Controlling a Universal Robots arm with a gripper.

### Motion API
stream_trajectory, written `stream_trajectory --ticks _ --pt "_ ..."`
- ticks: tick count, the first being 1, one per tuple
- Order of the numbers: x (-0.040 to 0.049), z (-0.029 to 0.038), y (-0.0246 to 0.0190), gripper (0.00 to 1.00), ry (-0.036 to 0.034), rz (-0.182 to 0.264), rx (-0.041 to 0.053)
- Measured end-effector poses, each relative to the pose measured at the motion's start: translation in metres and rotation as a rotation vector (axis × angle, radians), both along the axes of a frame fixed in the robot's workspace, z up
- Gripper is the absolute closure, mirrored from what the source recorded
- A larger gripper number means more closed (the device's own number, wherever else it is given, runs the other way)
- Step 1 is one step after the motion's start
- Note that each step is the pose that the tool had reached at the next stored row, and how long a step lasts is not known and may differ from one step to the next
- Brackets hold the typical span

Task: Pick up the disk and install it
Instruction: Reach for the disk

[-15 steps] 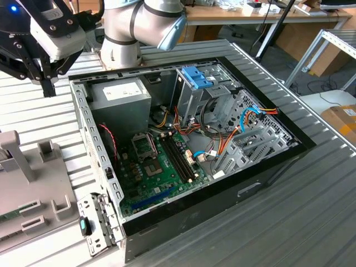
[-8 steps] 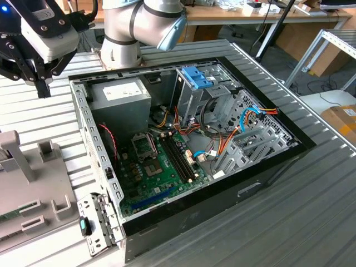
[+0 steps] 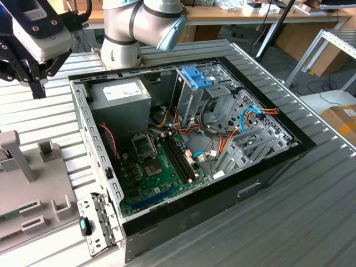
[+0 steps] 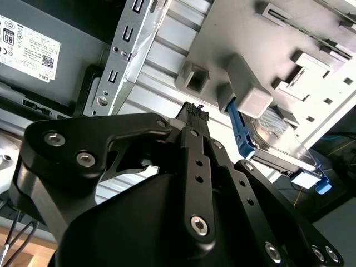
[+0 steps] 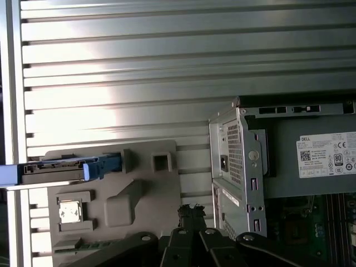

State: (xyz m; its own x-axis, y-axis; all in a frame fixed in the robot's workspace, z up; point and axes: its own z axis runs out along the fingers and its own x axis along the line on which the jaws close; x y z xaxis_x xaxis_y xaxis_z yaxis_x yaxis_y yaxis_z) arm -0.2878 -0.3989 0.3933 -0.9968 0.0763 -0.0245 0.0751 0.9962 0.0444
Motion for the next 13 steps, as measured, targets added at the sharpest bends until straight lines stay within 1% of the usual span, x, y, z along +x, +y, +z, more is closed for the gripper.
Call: stream_trajectory --ticks 4,6,9,13 --pt "-0.0060 0.0000 0.0000 0.89 -0.0001 0.000 0.0000" --pt "-0.0109 0.0000 0.0000 0.89 0.0001 0.000 0.0000" --pt "-0.0160 0.0000 0.0000 0.89 0.0001 0.000 -0.0001" --pt "-0.0197 0.0000 0.0000 0.89 0.0000 0.000 -0.0001"
